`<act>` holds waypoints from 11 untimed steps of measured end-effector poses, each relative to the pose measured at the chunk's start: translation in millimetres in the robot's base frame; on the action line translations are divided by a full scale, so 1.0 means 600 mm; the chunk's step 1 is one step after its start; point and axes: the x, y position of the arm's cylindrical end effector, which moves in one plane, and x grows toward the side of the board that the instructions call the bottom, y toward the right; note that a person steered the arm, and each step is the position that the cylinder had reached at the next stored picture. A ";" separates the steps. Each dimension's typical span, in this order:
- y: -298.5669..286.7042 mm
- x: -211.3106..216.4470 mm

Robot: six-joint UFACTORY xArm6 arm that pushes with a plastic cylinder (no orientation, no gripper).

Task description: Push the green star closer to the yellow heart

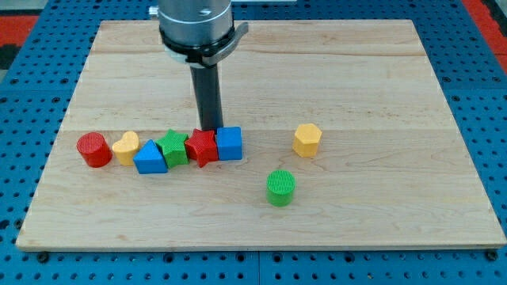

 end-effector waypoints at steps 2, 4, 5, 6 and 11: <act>0.003 -0.026; 0.110 -0.017; 0.158 0.035; 0.078 0.054; -0.127 0.053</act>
